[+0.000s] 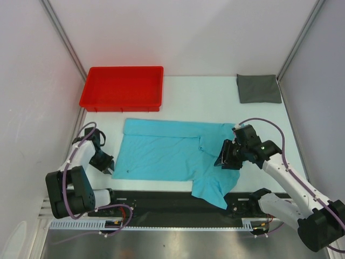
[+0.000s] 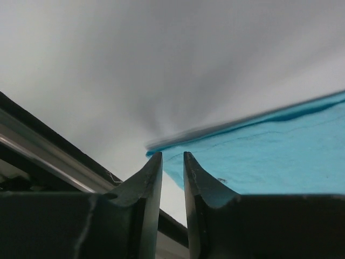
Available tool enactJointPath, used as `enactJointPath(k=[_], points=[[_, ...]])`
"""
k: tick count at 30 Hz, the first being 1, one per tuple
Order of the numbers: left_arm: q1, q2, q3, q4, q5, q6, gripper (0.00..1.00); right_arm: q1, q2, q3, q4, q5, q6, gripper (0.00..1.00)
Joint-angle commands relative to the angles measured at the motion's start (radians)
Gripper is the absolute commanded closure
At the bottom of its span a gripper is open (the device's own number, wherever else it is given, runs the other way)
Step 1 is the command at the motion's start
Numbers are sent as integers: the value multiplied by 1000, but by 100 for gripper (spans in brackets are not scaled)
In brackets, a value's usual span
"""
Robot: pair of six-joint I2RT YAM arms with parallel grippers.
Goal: Fold and stack the t-shirts
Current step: Fold the tshirt
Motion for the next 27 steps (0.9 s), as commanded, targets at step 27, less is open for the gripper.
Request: enactJointPath(k=[27], points=[[33, 43, -51, 21, 26, -40, 68, 41, -197, -148, -63, -51, 64, 51]])
